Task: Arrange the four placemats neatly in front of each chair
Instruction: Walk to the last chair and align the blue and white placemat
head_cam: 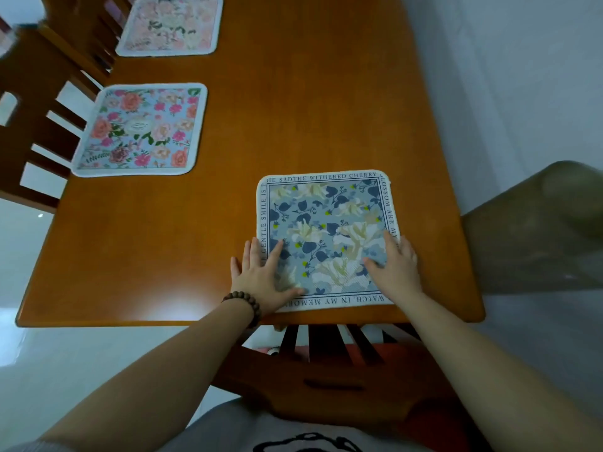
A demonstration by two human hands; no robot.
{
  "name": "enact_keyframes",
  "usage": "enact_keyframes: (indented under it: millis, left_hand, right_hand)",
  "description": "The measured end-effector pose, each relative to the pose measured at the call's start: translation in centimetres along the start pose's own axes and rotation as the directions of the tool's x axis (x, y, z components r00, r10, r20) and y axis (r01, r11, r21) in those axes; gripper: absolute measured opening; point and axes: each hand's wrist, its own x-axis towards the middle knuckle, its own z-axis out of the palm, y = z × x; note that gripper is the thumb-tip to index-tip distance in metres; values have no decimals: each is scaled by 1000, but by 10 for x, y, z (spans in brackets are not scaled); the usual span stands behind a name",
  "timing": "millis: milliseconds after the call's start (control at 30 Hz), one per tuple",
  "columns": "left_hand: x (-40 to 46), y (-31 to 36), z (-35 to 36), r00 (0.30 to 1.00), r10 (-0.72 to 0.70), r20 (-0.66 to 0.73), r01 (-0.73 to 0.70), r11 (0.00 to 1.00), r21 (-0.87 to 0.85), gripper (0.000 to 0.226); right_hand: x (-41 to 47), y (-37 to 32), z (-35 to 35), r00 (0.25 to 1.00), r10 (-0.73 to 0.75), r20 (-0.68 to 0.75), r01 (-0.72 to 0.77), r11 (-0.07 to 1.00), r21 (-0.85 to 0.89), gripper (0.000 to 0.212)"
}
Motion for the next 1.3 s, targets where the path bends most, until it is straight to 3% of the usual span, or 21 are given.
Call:
enact_keyframes:
  millis: [200,367,633,1067,1300]
  left_hand:
    - [-18,8,-3,987,-106,117,102,994,36,145]
    - [-29,16,-6,982,-76,174,45,983,177,147]
    - [-42,20,-6,983,-79,167,37,970,241,141]
    - [-39,14,1,995,-65,74,45,969,241,136]
    - [-37,9,3,995,-85,61,67,965,252,143]
  right_hand:
    - [-13,18,-12,989,70,131,-64,997,-50,123]
    - [-38,8,8,965,0,264,61,973,-224,133]
    - [-57,12,14,968,-56,244,145,920,-365,132]
    - [-62,13,18,984,-82,160,138,917,-375,120]
    - [-60,18,12,985,-64,163,120,924,-364,133]
